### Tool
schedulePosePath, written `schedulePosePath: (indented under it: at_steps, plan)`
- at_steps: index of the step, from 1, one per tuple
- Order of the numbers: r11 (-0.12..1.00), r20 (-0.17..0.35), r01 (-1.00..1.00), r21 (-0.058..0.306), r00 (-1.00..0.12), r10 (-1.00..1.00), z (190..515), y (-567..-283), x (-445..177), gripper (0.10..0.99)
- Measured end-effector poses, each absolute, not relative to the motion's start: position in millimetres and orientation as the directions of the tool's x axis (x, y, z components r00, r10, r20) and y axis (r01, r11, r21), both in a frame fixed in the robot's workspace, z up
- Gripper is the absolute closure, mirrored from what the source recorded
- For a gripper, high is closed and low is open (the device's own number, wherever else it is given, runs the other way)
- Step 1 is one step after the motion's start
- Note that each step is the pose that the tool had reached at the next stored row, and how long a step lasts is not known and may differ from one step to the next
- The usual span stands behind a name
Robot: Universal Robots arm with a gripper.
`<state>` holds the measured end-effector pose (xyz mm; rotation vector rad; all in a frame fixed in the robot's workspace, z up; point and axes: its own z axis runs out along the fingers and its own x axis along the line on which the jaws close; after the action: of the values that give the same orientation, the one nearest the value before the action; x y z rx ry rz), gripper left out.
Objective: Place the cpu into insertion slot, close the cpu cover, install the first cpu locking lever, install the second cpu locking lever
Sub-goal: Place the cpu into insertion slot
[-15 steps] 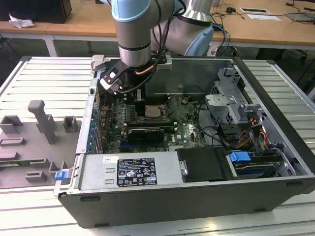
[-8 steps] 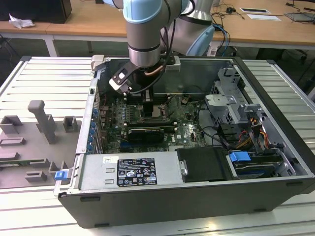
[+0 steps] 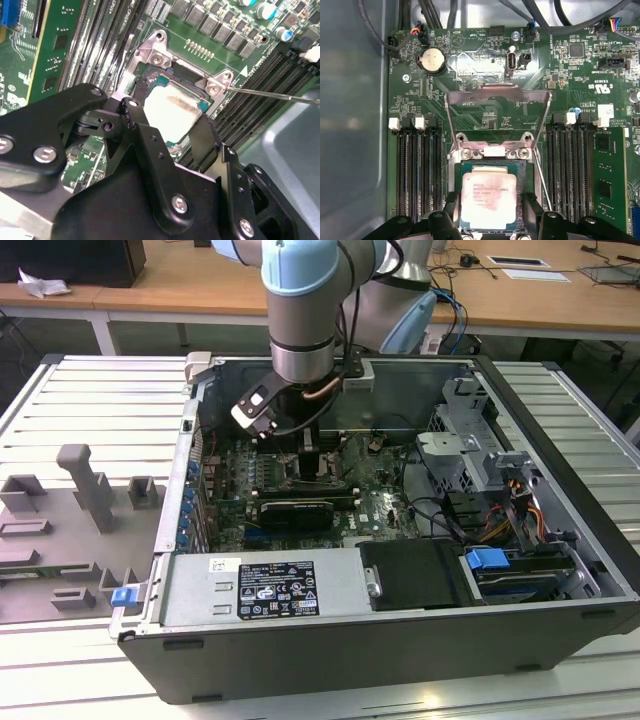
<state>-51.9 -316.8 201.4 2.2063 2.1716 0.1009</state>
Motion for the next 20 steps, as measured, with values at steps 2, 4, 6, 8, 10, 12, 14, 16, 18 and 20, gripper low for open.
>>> schedulePosePath:
  at_steps: [2, 4, 6, 8, 10, 12, 14, 16, 18, 20]
  plan:
    - [-0.014, 0.010, 0.997, 0.077, 0.013, 1.000, 201.4, -316.9, -51.2, 0.475]
    - [-0.014, 0.010, 0.997, 0.077, 0.013, 1.000, 201.4, -316.9, -50.6, 0.486]
    - [-0.010, 0.010, 0.997, 0.076, 0.009, 1.000, 201.5, -316.9, -50.2, 0.557]
    - [0.012, 0.010, 0.997, 0.076, -0.013, 1.000, 201.6, -316.9, -50.1, 0.557]
    - [0.024, 0.010, 0.997, 0.076, -0.025, 1.000, 202.4, -316.8, -50.1, 0.557]
    - [0.037, 0.008, 0.996, 0.076, -0.037, 0.999, 203.2, -316.9, -50.1, 0.557]
    - [0.053, 0.001, 0.996, 0.076, -0.054, 0.999, 203.3, -317.0, -50.6, 0.557]
    - [0.053, 0.000, 0.996, 0.075, -0.054, 0.999, 203.2, -317.1, -50.6, 0.557]
    - [0.053, 0.000, 0.996, 0.075, -0.053, 0.999, 202.9, -317.0, -50.6, 0.557]
    - [0.053, 0.000, 0.996, 0.076, -0.054, 0.999, 202.9, -317.0, -50.6, 0.557]
